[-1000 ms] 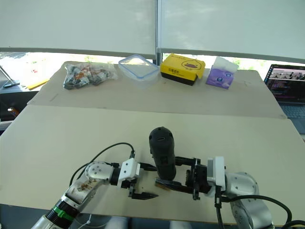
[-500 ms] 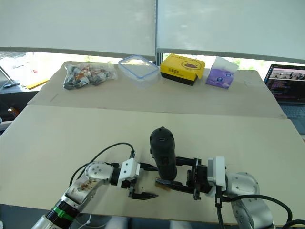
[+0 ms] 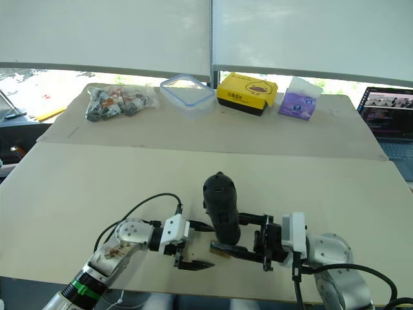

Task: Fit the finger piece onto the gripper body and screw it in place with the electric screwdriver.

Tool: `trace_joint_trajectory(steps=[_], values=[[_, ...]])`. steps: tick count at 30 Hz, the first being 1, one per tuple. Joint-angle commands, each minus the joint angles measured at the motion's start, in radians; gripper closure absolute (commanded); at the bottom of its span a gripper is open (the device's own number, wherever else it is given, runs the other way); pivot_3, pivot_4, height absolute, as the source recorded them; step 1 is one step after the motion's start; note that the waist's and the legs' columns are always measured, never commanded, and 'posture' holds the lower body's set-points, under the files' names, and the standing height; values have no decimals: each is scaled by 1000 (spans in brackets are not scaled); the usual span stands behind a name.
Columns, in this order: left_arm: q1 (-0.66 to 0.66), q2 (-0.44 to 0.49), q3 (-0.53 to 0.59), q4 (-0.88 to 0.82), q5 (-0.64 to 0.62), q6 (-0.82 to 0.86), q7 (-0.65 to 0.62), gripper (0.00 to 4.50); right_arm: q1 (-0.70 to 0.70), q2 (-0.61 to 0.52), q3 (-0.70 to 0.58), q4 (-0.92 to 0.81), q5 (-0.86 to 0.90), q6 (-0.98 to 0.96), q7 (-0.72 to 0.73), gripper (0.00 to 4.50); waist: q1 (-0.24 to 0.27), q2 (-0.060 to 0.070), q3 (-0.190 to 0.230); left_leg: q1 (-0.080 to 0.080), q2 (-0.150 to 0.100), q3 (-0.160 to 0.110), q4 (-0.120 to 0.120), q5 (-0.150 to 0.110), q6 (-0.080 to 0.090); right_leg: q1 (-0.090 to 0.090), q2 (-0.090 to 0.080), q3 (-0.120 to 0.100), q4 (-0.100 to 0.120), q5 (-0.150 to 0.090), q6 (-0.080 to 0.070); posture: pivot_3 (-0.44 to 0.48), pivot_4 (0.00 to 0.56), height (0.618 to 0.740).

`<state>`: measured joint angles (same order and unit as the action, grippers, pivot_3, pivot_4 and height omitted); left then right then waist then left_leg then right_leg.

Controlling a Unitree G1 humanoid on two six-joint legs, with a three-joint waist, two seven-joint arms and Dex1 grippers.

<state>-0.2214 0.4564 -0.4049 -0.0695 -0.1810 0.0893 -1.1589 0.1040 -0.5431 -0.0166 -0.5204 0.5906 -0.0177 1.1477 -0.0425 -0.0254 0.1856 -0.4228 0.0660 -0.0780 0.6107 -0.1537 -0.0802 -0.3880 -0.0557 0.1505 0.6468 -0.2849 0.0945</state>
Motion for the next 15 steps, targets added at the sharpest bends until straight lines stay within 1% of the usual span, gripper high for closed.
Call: trace_joint_trajectory(steps=[1,15], values=[[22,3,-27,-1,6,18,-3,0,-1,0,-15,-44,29,-31,-4,2544,0,0,0,0,0,0,0,0,0,0,0,0,0,0,0,0,150,740],[18,-3,-30,-10,4,36,-1,0,-7,-22,-19,-65,45,-1,-10,2544,0,0,0,0,0,0,0,0,0,0,0,0,0,0,0,0,150,740]])
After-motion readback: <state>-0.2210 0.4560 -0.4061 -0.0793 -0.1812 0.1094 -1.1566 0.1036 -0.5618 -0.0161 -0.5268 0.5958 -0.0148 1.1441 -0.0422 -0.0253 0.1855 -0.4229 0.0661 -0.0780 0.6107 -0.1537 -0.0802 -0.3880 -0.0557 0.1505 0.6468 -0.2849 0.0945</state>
